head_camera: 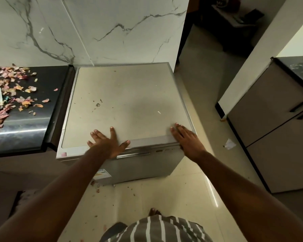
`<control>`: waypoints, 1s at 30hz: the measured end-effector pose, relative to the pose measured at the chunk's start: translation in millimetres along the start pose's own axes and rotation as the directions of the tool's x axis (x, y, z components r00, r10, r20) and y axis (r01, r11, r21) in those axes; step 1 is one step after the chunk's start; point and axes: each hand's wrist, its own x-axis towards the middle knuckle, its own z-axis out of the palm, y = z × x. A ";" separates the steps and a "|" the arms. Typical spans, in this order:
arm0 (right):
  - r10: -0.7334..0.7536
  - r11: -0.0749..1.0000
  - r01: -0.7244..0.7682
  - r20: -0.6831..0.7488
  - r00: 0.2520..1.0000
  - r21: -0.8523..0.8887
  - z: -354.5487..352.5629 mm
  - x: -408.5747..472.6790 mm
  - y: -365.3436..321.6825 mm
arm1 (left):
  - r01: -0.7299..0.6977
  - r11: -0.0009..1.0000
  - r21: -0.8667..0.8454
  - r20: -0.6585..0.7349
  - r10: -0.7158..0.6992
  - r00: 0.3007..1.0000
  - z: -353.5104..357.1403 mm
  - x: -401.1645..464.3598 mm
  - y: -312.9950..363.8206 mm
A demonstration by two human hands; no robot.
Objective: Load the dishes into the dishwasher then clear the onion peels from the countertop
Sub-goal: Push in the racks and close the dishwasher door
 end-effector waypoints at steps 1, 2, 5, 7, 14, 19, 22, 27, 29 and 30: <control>0.003 1.000 -0.003 -0.001 1.000 -0.004 -0.5 -2.6 7.8 | 0.022 0.999 -0.028 0.006 -0.022 1.000 5.2 -2.0 3.6; 0.003 1.000 -0.003 0.000 1.000 -0.010 0.1 -3.6 12.0 | 0.036 0.999 -0.040 0.013 -0.035 0.999 8.4 -3.4 5.3; 0.014 0.999 -0.015 -0.018 1.000 -0.034 4.5 -3.5 13.0 | 0.057 0.996 -0.061 0.041 -0.055 0.998 9.5 -3.1 5.6; 0.027 0.999 -0.028 -0.035 0.999 -0.026 8.1 -4.2 11.9 | 0.065 0.996 -0.054 0.054 -0.063 0.997 8.7 -3.3 6.4; 0.053 0.998 -0.055 -0.051 0.997 -0.037 12.9 -5.2 8.3 | -0.085 0.996 0.020 -0.012 0.085 0.996 15.5 -3.8 13.1; 0.049 0.998 -0.051 -0.049 0.998 -0.031 11.0 -6.4 9.8 | -0.116 0.992 0.041 0.024 0.115 0.993 16.0 0.3 13.8; 0.056 0.998 -0.057 -0.060 0.997 -0.018 12.6 -7.7 8.9 | -0.116 0.992 0.046 0.029 0.114 0.993 14.4 0.4 15.1; 0.055 0.998 -0.055 -0.088 0.995 -0.003 17.1 -9.2 7.8 | -0.106 0.993 0.051 0.049 0.104 0.993 12.3 1.0 16.1; 0.043 0.999 -0.044 -0.097 0.994 -0.004 18.6 -10.3 9.2 | -0.103 0.993 0.056 0.054 0.100 0.994 11.6 1.5 16.6; 0.039 0.999 -0.040 -0.102 0.994 -0.001 20.1 -11.6 10.0 | -0.102 0.993 0.058 0.058 0.099 0.993 11.9 1.6 16.7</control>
